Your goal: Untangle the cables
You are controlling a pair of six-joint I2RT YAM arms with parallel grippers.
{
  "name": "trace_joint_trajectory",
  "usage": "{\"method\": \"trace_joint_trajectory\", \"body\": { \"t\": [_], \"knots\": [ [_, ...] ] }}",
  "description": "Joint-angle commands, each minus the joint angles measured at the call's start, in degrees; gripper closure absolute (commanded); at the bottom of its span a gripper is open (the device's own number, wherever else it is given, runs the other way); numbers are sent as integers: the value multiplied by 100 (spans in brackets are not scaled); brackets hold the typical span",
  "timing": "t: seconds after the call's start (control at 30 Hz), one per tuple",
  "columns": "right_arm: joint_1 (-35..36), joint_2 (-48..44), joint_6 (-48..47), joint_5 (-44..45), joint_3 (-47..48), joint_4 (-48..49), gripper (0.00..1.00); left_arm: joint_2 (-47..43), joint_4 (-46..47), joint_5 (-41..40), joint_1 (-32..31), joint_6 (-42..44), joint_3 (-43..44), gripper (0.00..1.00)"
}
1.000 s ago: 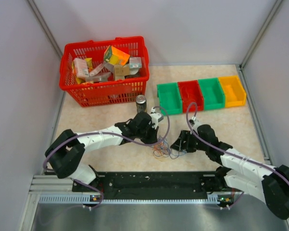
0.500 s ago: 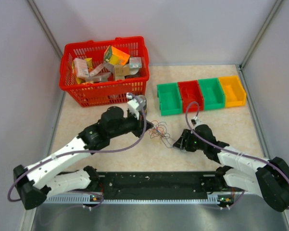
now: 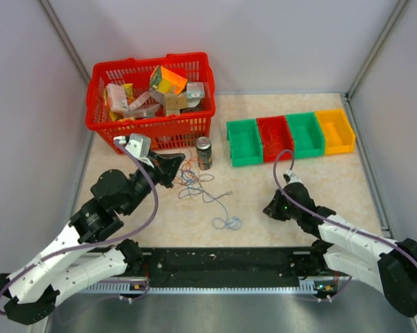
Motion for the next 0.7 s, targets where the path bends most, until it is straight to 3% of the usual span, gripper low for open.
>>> {"method": "trace_joint_trajectory", "body": {
  "t": [0.0, 0.07, 0.2, 0.27, 0.43, 0.67],
  "knots": [
    [-4, -533, -160, 673, 204, -593, 100, -128, -249, -1206, -10, -24, -35, 100],
    [14, -735, -379, 499, 291, -602, 95, -198, -222, -1163, -10, 29, -87, 100],
    [5, -763, -1083, -1097, 380, 545, 48, -102, -319, -830, -10, -102, -44, 100],
    [57, -509, -1267, -1863, 476, 1170, 34, -41, -363, -759, -1, -155, 0, 100],
    [716, 501, -1523, -2156, 740, 2603, 25, -49, -363, -706, -10, -191, 9, 100],
    [1173, 2187, -1155, -2147, 1143, 4932, 24, -163, -477, -539, -1, -226, 36, 100]
  ]
}}
